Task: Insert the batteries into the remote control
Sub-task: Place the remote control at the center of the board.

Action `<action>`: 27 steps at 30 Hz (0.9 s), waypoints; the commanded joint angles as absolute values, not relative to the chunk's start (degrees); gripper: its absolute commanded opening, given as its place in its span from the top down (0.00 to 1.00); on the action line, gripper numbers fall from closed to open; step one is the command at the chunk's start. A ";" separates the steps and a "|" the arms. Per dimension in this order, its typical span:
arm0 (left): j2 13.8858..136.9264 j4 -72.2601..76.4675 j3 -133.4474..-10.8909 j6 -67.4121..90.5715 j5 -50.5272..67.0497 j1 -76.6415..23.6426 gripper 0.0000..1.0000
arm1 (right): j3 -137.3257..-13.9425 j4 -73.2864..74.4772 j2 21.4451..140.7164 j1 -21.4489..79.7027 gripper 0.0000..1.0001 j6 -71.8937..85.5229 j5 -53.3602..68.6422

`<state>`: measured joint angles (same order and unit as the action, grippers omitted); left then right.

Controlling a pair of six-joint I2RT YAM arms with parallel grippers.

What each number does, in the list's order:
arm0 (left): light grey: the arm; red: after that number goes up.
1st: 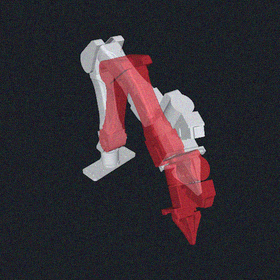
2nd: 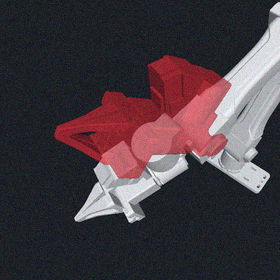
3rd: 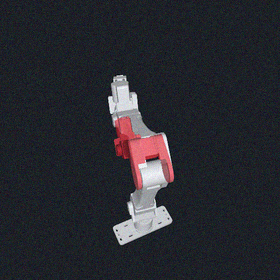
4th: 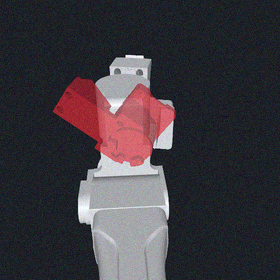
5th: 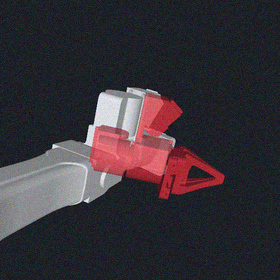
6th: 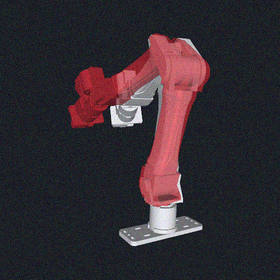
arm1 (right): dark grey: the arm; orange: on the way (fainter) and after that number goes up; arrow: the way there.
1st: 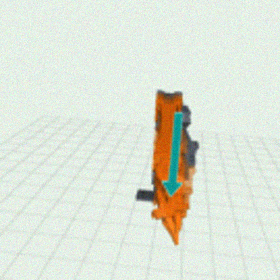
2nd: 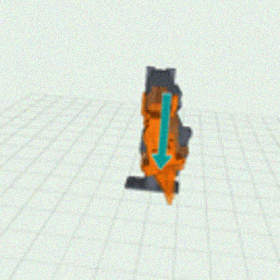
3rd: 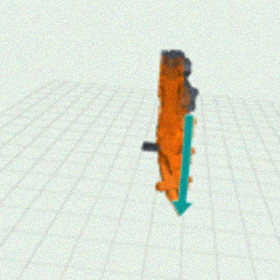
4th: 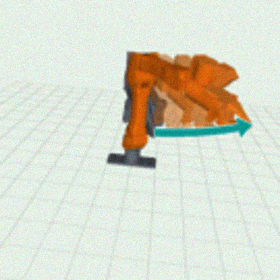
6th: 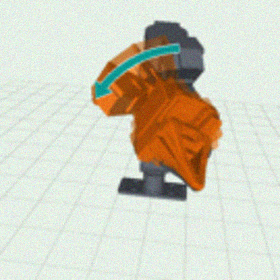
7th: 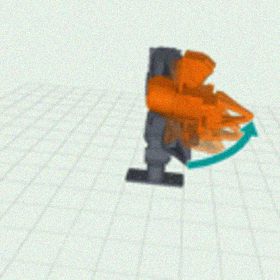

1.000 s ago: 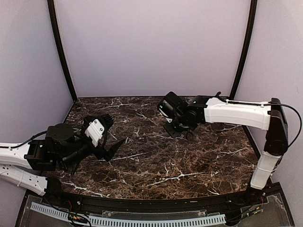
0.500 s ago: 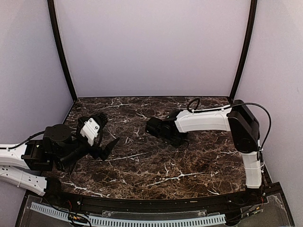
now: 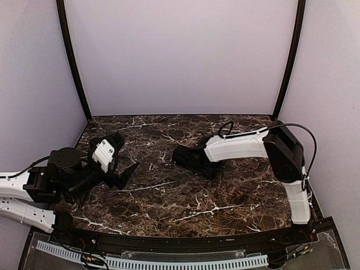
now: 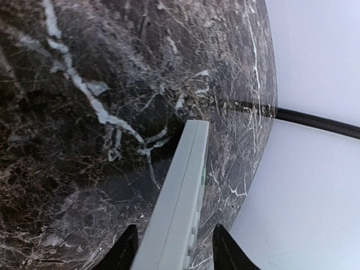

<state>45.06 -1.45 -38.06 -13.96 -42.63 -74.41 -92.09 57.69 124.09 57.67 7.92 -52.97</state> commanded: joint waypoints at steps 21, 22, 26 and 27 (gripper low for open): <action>42.47 -3.65 -37.08 -15.81 -44.56 -73.92 0.01 | -87.68 50.92 119.51 58.44 0.01 -5.61 -25.81; 42.52 -3.67 -37.13 -15.86 -44.52 -73.92 0.01 | -87.75 50.63 118.72 58.45 0.01 -5.82 -24.53; 42.33 -3.93 -37.26 -15.83 -44.46 -73.83 0.01 | -87.82 48.25 114.73 58.00 0.01 -5.53 -19.37; 42.26 -4.02 -37.33 -15.76 -44.45 -73.83 0.01 | -87.63 47.16 113.44 57.74 0.01 -5.27 -17.89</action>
<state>42.98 -3.18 -38.04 -15.42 -44.03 -74.24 -88.44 51.57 118.83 57.82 -4.82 -27.22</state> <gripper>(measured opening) 0.989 0.986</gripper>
